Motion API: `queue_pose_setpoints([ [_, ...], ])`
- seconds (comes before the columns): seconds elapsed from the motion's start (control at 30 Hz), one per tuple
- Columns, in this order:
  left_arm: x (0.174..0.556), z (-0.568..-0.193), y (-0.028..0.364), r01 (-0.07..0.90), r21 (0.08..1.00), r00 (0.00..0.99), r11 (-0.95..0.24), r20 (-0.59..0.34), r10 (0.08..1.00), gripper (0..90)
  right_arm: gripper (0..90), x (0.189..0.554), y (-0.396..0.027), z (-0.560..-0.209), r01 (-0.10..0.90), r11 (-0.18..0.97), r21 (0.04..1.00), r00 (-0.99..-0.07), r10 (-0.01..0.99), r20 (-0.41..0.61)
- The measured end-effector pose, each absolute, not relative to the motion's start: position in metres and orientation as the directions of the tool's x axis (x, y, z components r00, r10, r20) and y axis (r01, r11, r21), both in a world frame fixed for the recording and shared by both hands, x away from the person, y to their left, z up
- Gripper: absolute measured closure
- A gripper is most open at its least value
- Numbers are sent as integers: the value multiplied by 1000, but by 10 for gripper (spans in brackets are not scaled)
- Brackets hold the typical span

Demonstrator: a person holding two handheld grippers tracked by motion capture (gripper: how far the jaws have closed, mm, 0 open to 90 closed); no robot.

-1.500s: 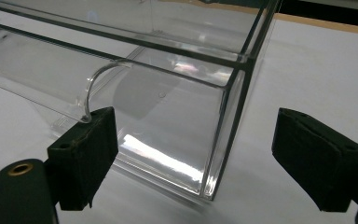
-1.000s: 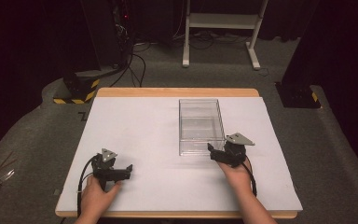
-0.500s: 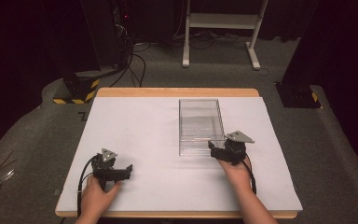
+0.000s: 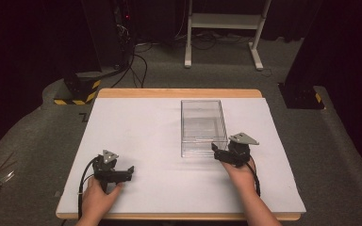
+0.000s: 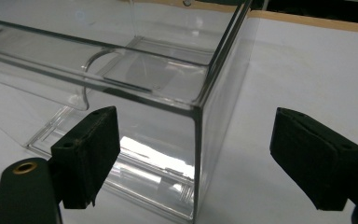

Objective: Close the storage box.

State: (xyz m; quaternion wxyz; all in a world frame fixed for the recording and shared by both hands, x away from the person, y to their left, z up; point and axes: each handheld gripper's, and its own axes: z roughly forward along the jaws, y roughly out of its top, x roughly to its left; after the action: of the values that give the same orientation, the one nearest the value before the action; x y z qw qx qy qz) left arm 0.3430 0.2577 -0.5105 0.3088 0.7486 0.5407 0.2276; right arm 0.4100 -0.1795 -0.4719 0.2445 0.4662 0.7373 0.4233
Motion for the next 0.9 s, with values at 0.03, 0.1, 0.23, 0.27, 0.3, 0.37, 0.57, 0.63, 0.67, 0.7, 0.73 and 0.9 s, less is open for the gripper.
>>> queue_pose_setpoints([
  [0.03, 343, -510, 258, 669, 709, 312, -224, 7, 950, 5, 160, 408, -180, -472, 479, 211, 852, -450, 893, 32],
  [0.1, 343, -510, 258, 669, 708, 312, -225, 8, 950, 5, 160, 404, -182, -471, 475, 213, 854, -455, 890, 31],
  [0.23, 343, -511, 258, 669, 709, 312, -224, 7, 950, 5, 160, 396, -186, -470, 467, 211, 859, -461, 887, 33],
  [0.27, 343, -511, 258, 669, 709, 311, -224, 7, 950, 5, 160, 394, -187, -470, 468, 208, 859, -460, 887, 36],
  [0.3, 343, -511, 258, 669, 709, 312, -224, 7, 950, 5, 160, 392, -189, -470, 466, 209, 860, -463, 885, 35],
  [0.37, 343, -511, 258, 669, 708, 312, -224, 7, 950, 5, 161, 388, -193, -470, 463, 204, 862, -462, 886, 39],
  [0.57, 343, -511, 258, 669, 709, 311, -224, 6, 950, 5, 165, 376, -205, -472, 465, 213, 860, -462, 886, 31],
  [0.63, 343, -511, 258, 669, 709, 311, -224, 7, 950, 5, 165, 373, -210, -474, 471, 215, 855, -456, 890, 28],
  [0.67, 343, -511, 258, 669, 709, 311, -224, 7, 950, 5, 165, 372, -212, -475, 474, 216, 854, -454, 891, 27],
  [0.7, 343, -511, 258, 669, 709, 311, -224, 7, 950, 5, 166, 370, -216, -477, 478, 215, 852, -449, 893, 27],
  [0.73, 343, -511, 258, 669, 709, 311, -224, 7, 950, 6, 166, 370, -216, -477, 478, 215, 852, -449, 893, 27],
  [0.9, 343, -511, 257, 668, 711, 308, -220, 4, 951, 5, 170, 364, -234, -486, 504, 224, 834, -426, 905, 14],
])
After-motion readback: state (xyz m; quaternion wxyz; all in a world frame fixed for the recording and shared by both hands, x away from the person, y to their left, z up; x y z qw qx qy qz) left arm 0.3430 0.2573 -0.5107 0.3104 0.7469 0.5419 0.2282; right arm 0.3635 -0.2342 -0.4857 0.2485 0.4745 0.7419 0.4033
